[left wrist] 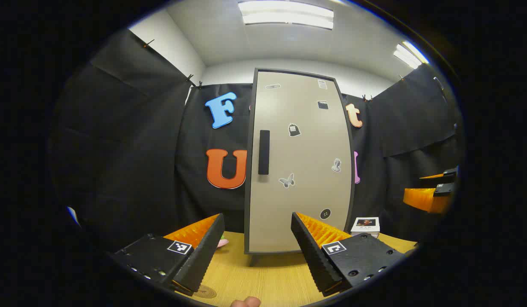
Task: Open the cabinet door with the right hand, grasp the bottle in the cabinet with the left hand and place it on the coaster, then close the cabinet door with the right hand.
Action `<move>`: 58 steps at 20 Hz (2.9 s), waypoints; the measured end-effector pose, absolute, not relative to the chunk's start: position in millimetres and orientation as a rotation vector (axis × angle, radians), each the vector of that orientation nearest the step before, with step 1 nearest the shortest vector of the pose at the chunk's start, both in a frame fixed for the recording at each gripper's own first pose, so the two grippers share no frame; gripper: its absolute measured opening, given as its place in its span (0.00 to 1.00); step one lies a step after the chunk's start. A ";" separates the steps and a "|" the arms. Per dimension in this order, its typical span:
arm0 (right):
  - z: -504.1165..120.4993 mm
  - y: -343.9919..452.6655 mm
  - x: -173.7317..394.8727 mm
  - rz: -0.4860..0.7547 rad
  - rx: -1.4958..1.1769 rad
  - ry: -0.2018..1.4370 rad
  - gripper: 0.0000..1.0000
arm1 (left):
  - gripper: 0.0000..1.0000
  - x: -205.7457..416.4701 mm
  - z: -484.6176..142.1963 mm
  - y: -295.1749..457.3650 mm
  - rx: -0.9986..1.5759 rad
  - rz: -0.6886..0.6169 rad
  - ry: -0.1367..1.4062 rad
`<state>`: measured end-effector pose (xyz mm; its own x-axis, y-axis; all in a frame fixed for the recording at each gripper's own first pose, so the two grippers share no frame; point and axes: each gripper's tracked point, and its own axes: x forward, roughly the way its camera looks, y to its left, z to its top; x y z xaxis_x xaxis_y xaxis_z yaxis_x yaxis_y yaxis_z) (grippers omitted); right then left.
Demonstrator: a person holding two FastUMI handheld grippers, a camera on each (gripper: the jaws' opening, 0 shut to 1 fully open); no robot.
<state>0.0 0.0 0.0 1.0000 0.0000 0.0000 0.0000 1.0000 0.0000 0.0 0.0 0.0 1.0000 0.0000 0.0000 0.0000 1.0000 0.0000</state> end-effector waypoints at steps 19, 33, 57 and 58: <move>-17.9 10.7 14.1 0.014 0.019 0.031 0.99 | 0.95 -2.2 4.3 -7.2 0.026 -0.023 -0.015; 77.1 82.2 92.3 0.226 -0.094 -0.050 0.99 | 0.95 -14.1 -1.7 2.2 0.016 -0.006 0.007; 138.6 252.4 284.6 0.345 -0.046 0.002 0.71 | 0.95 -35.0 -16.7 59.9 0.011 0.107 0.063; 139.2 252.9 284.3 0.327 -0.042 -0.002 0.65 | 0.95 -36.6 -16.1 58.7 0.008 0.111 0.063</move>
